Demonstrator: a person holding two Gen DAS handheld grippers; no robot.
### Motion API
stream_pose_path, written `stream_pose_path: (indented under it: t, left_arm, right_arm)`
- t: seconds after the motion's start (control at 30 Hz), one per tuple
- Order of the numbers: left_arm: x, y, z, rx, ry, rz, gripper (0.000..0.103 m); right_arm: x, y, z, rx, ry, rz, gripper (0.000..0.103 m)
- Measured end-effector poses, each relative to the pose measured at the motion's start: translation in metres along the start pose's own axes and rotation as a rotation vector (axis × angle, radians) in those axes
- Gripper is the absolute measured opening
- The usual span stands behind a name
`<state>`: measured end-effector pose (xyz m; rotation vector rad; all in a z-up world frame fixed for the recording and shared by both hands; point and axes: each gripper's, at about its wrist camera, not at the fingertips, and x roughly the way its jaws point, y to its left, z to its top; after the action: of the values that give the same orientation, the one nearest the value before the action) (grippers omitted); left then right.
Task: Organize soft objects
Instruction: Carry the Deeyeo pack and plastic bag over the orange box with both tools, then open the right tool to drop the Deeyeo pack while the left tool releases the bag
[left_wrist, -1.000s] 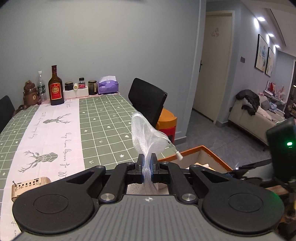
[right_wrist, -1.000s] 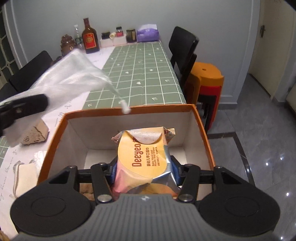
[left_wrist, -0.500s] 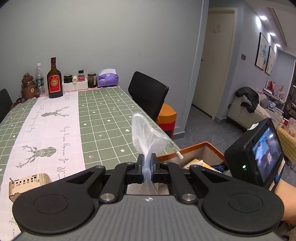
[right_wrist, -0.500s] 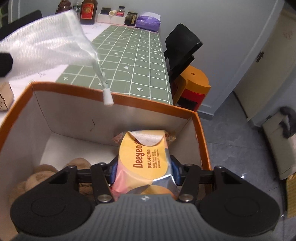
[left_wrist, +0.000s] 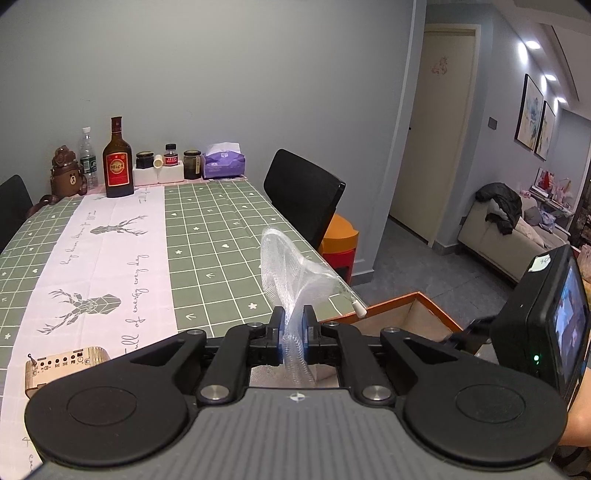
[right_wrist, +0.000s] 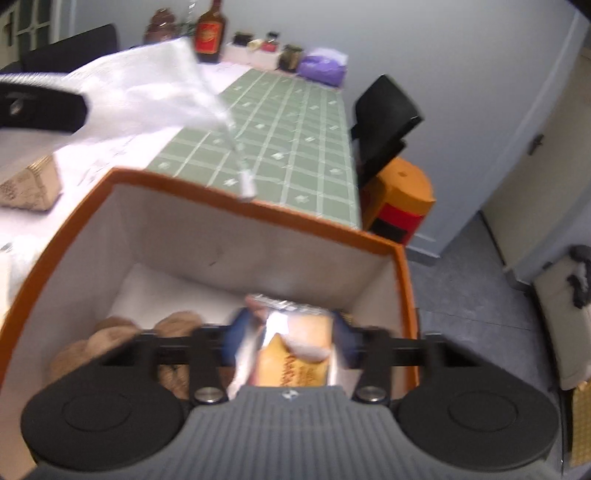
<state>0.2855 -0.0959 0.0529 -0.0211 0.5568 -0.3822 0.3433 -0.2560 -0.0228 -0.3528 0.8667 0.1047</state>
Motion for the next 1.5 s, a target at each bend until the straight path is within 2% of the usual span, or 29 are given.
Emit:
stream_pose_path:
  t: [0.07, 0.17, 0.3, 0.57, 0.63, 0.73, 0.9, 1.2, 1.27, 1.33, 1.4, 1.5]
  left_arm:
    - [0.0, 0.0, 0.0, 0.0, 0.0, 0.001, 0.009]
    - [0.0, -0.001, 0.0, 0.004, 0.0, 0.002, 0.009]
    - [0.001, -0.001, 0.0, 0.004, 0.006, -0.004, 0.009]
    - [0.008, 0.002, 0.0, 0.003, 0.035, -0.019, 0.009]
    - [0.01, 0.001, -0.001, 0.01, 0.054, -0.046, 0.009]
    - [0.013, -0.002, -0.003, 0.027, 0.08, -0.069, 0.009]
    - [0.022, -0.018, -0.014, 0.151, 0.151, -0.097, 0.009]
    - [0.034, -0.035, -0.029, 0.262, 0.166, -0.186, 0.011]
    - [0.037, -0.04, -0.033, 0.303, 0.161, -0.176, 0.022]
    - [0.039, -0.046, -0.037, 0.35, 0.147, -0.12, 0.059]
    - [0.034, -0.049, -0.038, 0.373, 0.084, -0.041, 0.078]
    - [0.02, -0.046, -0.037, 0.393, 0.003, -0.017, 0.086]
  right_arm:
    - [0.004, 0.005, 0.0, -0.019, 0.021, 0.015, 0.012]
    - [0.02, 0.009, 0.0, -0.023, 0.073, -0.013, 0.005]
    - [0.041, 0.002, -0.002, 0.057, 0.148, 0.023, 0.005]
    - [0.04, 0.004, -0.003, 0.057, 0.141, 0.013, 0.005]
    - [0.026, 0.003, -0.005, 0.074, 0.097, 0.006, 0.006]
    - [0.001, 0.007, -0.008, 0.035, 0.007, -0.02, 0.007]
    - [-0.024, -0.004, -0.015, 0.083, -0.033, 0.011, 0.008]
    - [-0.023, -0.014, -0.027, 0.131, -0.02, 0.051, 0.007]
    - [-0.023, -0.014, -0.029, 0.135, -0.018, 0.053, 0.007]
    - [-0.023, -0.016, -0.031, 0.135, -0.017, 0.06, 0.008]
    - [-0.024, -0.016, -0.031, 0.14, -0.015, 0.063, 0.008]
    - [-0.026, -0.014, -0.029, 0.125, -0.018, 0.067, 0.008]
